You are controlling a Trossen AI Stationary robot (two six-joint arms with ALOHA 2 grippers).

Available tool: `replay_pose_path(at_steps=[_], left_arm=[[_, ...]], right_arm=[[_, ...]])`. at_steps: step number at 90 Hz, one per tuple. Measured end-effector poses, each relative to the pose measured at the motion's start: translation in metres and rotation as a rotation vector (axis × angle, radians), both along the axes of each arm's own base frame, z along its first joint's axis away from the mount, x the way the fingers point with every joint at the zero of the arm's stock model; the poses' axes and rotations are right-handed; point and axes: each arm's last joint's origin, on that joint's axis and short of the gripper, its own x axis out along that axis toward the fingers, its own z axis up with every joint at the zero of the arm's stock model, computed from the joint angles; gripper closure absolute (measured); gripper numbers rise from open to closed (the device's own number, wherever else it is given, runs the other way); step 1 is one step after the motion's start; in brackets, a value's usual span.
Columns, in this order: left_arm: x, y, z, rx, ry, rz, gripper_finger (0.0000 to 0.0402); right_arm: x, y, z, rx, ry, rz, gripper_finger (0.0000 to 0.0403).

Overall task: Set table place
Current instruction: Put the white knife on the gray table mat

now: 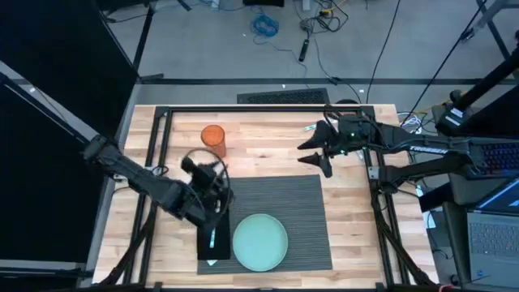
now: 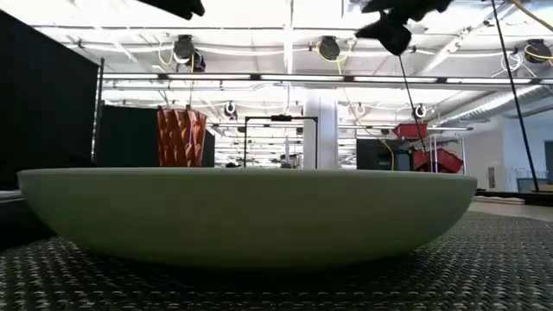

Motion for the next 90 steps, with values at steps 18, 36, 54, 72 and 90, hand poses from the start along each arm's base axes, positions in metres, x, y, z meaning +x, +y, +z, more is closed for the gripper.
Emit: replay_pose_path(at_steps=[18, 36, 54, 72, 90], left_arm=[[-0.03, 0.05, 0.024, 0.157, 0.143, 0.089, 0.0296], [-0.06, 0.083, 0.036, 0.197, 0.23, 0.139, 0.0296], [-0.066, 0.093, 0.057, 0.116, 0.211, -0.112, 0.0297], [-0.055, 0.096, 0.087, 0.225, 0.11, -0.587, 0.0297], [-0.036, 0.124, 0.085, 0.281, 0.139, -0.515, 0.0297]], right_arm=[[0.039, -0.009, -0.003, 0.044, -0.157, -0.056, 0.02], [0.085, -0.021, -0.022, 0.029, -0.318, -0.074, 0.02], [0.105, -0.026, -0.031, 0.009, -0.44, -0.071, 0.02], [0.108, -0.047, -0.026, 0.01, -0.369, -0.132, 0.02], [0.094, -0.082, -0.037, 0.048, 0.01, -0.25, 0.02]])
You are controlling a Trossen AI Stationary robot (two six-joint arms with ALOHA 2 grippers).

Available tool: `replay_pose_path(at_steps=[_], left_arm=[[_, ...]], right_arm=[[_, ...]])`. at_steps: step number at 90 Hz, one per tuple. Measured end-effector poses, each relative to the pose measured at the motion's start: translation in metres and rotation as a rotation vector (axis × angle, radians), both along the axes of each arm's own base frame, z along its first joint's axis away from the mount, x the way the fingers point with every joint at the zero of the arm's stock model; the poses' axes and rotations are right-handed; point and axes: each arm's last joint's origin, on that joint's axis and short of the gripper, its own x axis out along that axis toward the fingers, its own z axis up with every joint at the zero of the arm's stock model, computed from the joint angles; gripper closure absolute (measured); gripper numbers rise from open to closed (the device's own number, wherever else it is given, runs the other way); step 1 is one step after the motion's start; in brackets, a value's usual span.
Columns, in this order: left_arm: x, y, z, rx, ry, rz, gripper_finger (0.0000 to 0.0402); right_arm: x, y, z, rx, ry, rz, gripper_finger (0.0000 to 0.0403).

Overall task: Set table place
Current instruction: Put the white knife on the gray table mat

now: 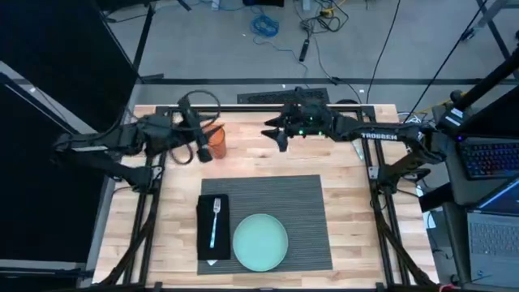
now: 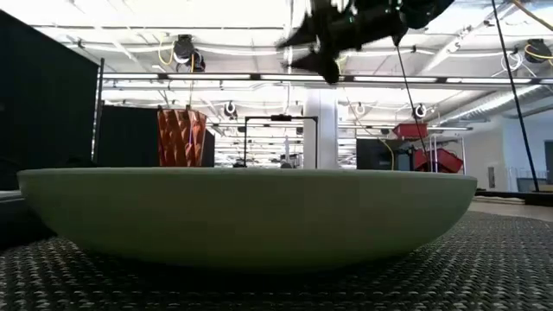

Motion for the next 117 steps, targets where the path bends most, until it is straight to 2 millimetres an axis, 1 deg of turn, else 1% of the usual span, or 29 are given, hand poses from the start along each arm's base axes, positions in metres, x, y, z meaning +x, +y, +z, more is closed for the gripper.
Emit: replay_pose_path(at_steps=[9, 14, 19, 25, 31, 42, 50, 60, 68, 77, 84, 92, 101, 108, 117], left_arm=[[0.013, 0.021, -0.014, -0.037, 0.069, 0.065, 0.0297], [0.017, 0.032, -0.022, -0.078, 0.12, 0.029, 0.0297], [0.017, 0.043, -0.024, -0.136, 0.113, -0.036, 0.0297], [0.014, 0.056, -0.021, -0.201, 0.055, -0.108, 0.0297], [0.007, 0.069, -0.014, -0.239, -0.03, -0.147, 0.0297], [-0.008, 0.083, -0.001, -0.248, -0.155, -0.16, 0.0297], [-0.016, 0.086, 0.004, -0.239, -0.179, -0.157, 0.0297], [-0.018, 0.087, 0.003, -0.244, -0.168, -0.18, 0.0297], [-0.019, 0.087, -0.008, -0.24, -0.173, -0.242, 0.0297], [-0.031, 0.09, -0.021, -0.225, -0.259, -0.233, 0.0297], [-0.041, 0.089, -0.027, -0.216, -0.361, -0.21, 0.0297], [-0.05, 0.088, -0.036, -0.23, -0.429, -0.171, 0.0297], [-0.056, 0.086, -0.042, -0.247, -0.445, -0.097, 0.0297], [-0.057, 0.087, -0.045, -0.261, -0.431, -0.049, 0.0297], [-0.056, 0.087, -0.053, -0.388, -0.41, -0.024, 0.0297]], right_arm=[[-0.014, -0.016, -0.011, 0.012, 0.172, -0.031, 0.02], [-0.021, -0.024, -0.015, 0.005, 0.223, -0.044, 0.02], [-0.026, -0.031, -0.017, -0.016, 0.249, -0.05, 0.02], [-0.03, -0.038, -0.017, -0.048, 0.264, -0.051, 0.02], [-0.032, -0.043, -0.016, -0.071, 0.261, -0.058, 0.02], [-0.038, -0.054, -0.015, -0.055, 0.25, -0.106, 0.02], [-0.047, -0.066, -0.017, 0.003, 0.258, -0.206, 0.02], [-0.059, -0.081, -0.018, 0.1, 0.248, -0.335, 0.02], [-0.066, -0.094, -0.023, 0.167, 0.239, -0.482, 0.02], [-0.069, -0.106, -0.033, 0.188, 0.26, -0.596, 0.02], [-0.066, -0.111, -0.036, 0.182, 0.245, -0.601, 0.02], [-0.06, -0.113, -0.04, 0.179, 0.22, -0.58, 0.02], [-0.055, -0.115, -0.044, 0.186, 0.202, -0.555, 0.02], [-0.053, -0.118, -0.053, 0.254, 0.209, -0.566, 0.02], [-0.052, -0.121, -0.072, 0.352, 0.268, -0.614, 0.02]])
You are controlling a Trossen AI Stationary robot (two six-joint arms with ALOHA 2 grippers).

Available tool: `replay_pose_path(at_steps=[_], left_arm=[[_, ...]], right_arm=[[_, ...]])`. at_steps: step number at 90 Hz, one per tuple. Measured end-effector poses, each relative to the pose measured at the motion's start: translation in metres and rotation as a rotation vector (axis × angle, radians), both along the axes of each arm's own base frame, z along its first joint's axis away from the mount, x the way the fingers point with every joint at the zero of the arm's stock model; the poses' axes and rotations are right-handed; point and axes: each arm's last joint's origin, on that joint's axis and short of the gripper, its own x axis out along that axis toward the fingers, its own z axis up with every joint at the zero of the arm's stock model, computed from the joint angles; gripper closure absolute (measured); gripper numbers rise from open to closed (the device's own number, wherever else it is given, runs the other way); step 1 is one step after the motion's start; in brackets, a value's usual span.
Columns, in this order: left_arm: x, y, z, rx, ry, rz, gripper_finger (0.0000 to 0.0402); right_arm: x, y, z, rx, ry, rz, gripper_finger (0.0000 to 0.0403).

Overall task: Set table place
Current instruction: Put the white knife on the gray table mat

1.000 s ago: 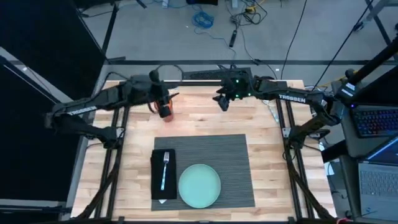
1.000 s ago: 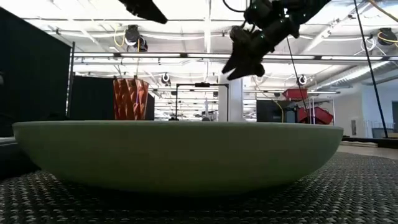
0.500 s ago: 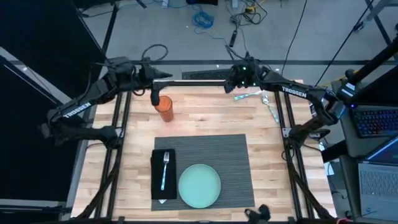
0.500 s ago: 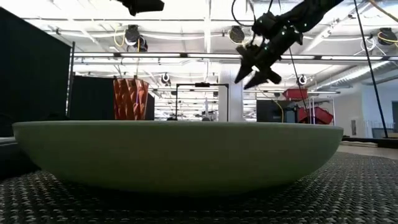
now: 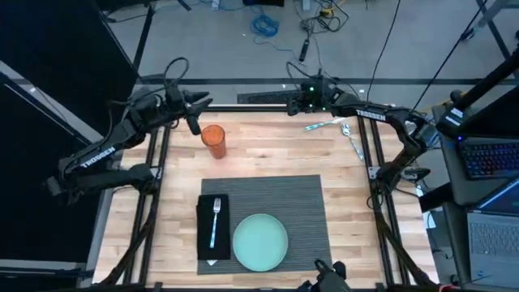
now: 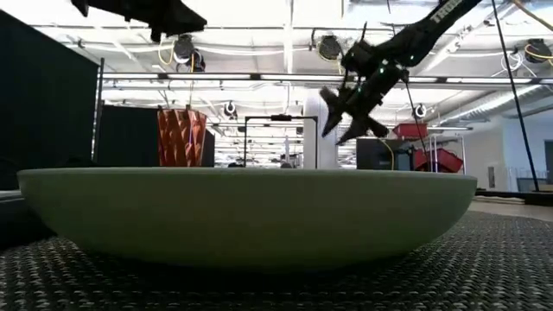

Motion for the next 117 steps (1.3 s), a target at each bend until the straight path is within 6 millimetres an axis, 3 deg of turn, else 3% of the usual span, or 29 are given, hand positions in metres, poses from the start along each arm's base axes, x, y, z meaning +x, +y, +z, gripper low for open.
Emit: replay_pose_path(at_steps=[11, 20, 29, 39, 44, 77, 117], left_arm=[[0.001, 0.0, -0.007, -0.037, 0.055, -0.017, 0.0297], [0.001, -0.001, -0.009, -0.051, 0.073, -0.019, 0.0297], [0.001, -0.001, -0.01, -0.058, 0.078, -0.042, 0.0297], [0.001, -0.002, -0.01, -0.063, 0.074, -0.086, 0.0297], [0.001, -0.003, -0.01, -0.064, 0.073, -0.096, 0.0297], [0.001, -0.003, -0.009, -0.081, 0.057, -0.1, 0.0297], [0.002, -0.003, -0.005, -0.077, 0.017, -0.105, 0.0297]], right_arm=[[0.002, -0.004, -0.02, 0.067, 0.049, -0.023, 0.0204], [0.004, -0.005, -0.034, 0.106, 0.086, -0.029, 0.0229], [0.004, -0.005, -0.041, 0.129, 0.118, -0.032, 0.0281], [0.003, -0.005, -0.043, 0.118, 0.146, -0.011, 0.0369], [0.001, -0.006, -0.043, 0.096, 0.166, -0.006, 0.039], [-0.027, -0.012, -0.05, 0.152, 0.369, -0.042, 0.0403], [-0.031, -0.014, -0.066, 0.222, 0.421, -0.015, 0.0403]])
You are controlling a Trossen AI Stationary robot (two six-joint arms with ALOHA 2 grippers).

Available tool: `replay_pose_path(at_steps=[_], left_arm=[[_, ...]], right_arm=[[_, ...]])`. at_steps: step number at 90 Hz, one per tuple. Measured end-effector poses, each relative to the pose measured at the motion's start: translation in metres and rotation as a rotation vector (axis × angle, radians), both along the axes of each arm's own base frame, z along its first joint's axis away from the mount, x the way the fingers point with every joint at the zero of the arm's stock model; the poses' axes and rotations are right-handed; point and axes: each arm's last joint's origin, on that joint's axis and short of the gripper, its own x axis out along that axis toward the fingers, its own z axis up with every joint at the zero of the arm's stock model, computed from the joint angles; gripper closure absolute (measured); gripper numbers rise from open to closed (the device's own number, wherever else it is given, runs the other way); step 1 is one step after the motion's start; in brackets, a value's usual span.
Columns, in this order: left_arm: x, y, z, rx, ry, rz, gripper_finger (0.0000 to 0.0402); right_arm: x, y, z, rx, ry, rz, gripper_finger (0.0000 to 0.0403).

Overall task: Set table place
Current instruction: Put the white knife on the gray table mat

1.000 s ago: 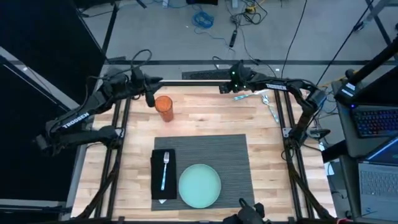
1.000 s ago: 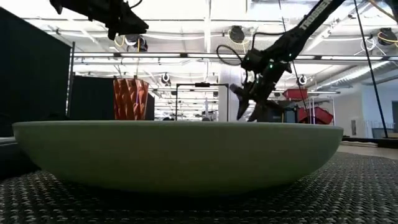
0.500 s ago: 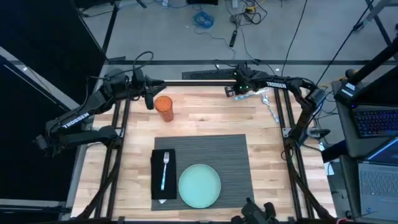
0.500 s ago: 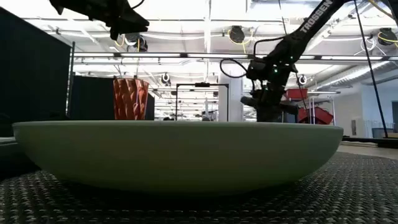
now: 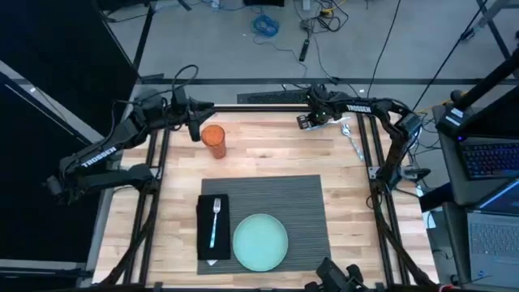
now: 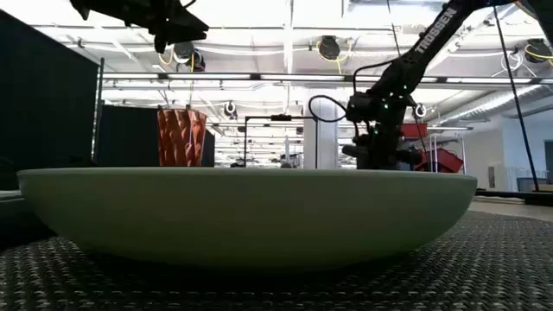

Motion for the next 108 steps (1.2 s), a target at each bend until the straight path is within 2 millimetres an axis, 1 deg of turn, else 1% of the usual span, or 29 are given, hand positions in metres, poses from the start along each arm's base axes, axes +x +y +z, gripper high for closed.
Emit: replay_pose_path(at_steps=[21, 41, 51, 60, 68, 76, 84, 90, 98, 103, 108], left_arm=[[0.0, 0.0, 0.0, -0.003, 0.0, -0.002, 0.0297], [0.002, -0.003, 0.0, -0.003, 0.001, -0.021, 0.0297], [0.004, -0.005, 0.0, -0.002, 0.001, -0.036, 0.0297], [0.005, -0.006, 0.0, -0.001, 0.002, -0.044, 0.0297], [0.005, -0.007, 0.0, -0.002, 0.004, -0.05, 0.0297], [0.006, -0.008, -0.001, -0.008, 0.012, -0.056, 0.0297], [0.006, -0.009, -0.003, -0.016, 0.029, -0.061, 0.0297], [0.006, -0.009, -0.003, -0.014, 0.027, -0.062, 0.0297], [0.006, -0.009, -0.002, 0.0, 0.018, -0.061, 0.0297], [0.006, -0.009, -0.002, 0.015, 0.021, -0.063, 0.0297], [0.006, -0.009, -0.002, 0.015, 0.022, -0.063, 0.0297]], right_arm=[[-0.001, 0.002, -0.001, 0.019, 0.018, 0.017, 0.0403], [0.001, 0.001, -0.013, 0.06, 0.028, 0.024, 0.0403], [0.003, 0.004, -0.014, 0.073, 0.034, 0.035, 0.0403], [0.006, 0.013, -0.012, 0.102, 0.051, 0.061, 0.0403], [0.011, 0.027, -0.01, 0.17, 0.062, 0.111, 0.0403], [0.014, 0.044, -0.009, 0.225, 0.112, 0.158, 0.0403], [0.019, 0.053, -0.008, 0.23, 0.131, 0.194, 0.0403], [0.023, 0.054, -0.002, 0.198, 0.099, 0.2, 0.0403], [0.031, 0.056, 0.018, 0.137, 0.058, 0.209, 0.0403], [0.032, 0.059, 0.03, 0.1, 0.076, 0.208, 0.0403], [0.03, 0.059, 0.035, 0.052, 0.098, 0.194, 0.0403]])
